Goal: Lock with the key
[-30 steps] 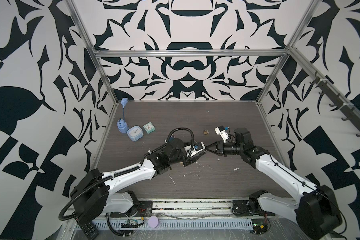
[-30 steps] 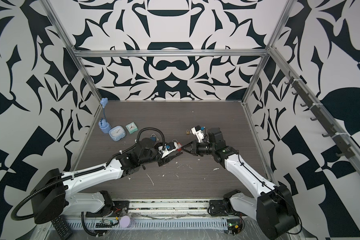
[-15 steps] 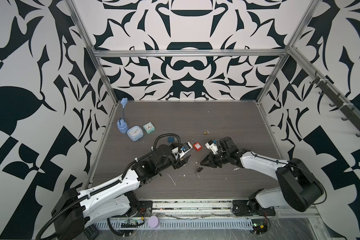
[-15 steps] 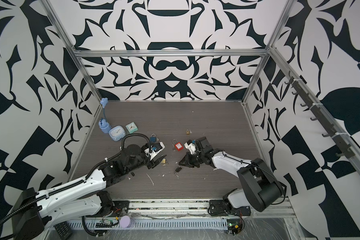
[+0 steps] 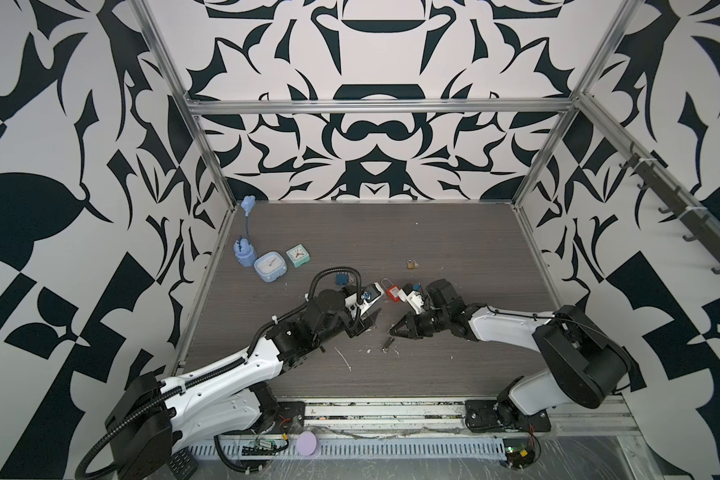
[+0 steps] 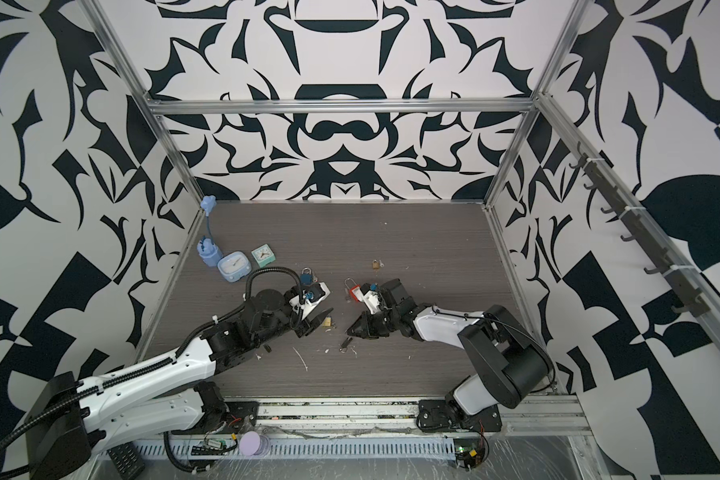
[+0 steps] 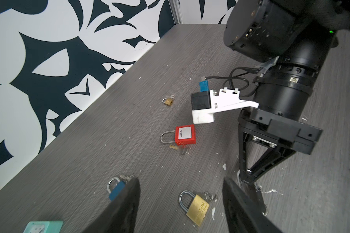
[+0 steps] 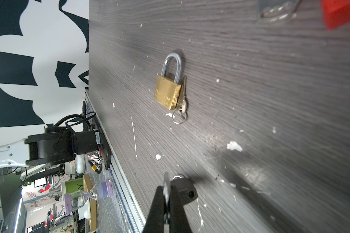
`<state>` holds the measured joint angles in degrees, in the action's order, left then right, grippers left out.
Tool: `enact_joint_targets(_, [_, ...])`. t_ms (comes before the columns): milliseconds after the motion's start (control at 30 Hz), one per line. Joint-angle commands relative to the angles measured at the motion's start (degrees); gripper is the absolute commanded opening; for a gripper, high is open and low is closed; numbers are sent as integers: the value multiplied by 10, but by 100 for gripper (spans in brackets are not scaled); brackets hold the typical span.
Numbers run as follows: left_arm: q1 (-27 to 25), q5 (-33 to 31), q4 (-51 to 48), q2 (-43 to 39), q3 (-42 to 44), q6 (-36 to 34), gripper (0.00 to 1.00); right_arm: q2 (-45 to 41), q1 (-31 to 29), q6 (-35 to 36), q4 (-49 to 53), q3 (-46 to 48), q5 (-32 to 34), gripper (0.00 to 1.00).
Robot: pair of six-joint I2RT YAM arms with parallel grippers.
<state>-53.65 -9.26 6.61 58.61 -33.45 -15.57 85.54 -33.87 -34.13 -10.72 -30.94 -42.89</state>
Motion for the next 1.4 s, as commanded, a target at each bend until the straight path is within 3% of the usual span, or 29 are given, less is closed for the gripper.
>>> enact_joint_targets(0, [-1, -3, 13, 5, 2, 6, 67, -9, -2, 25, -26, 24, 2, 2])
enact_joint_targets(300, [-1, 9, -9, 8, -12, 11, 67, -43, -3, 35, -5, 62, 38, 9])
enact_joint_targets(367, [-1, 15, -26, 10, -20, 12, 67, -51, -3, 36, 10, 59, 45, 17])
enact_joint_targets(567, [-3, 45, -126, 22, -65, 9, 67, -85, -3, 36, 45, 50, 70, 23])
enact_joint_targets(633, [-8, 41, -147, 21, -75, 12, 67, -94, -3, 35, 51, 48, 73, 31])
enact_joint_targets(767, [-38, 10, -166, 14, -79, 16, 68, -113, 0, 32, 72, 44, 90, 43])
enact_joint_targets(1000, [-135, -94, -214, 57, -93, 20, 68, -178, 37, 15, 171, 23, 151, 51])
enact_joint_targets(1200, [-194, -144, -229, 149, -122, 99, 70, -272, 70, 18, 232, 29, 182, 70])
enact_joint_targets(1367, [-210, -176, -253, 233, -164, 165, 71, -302, 77, 18, 244, 42, 192, 77])
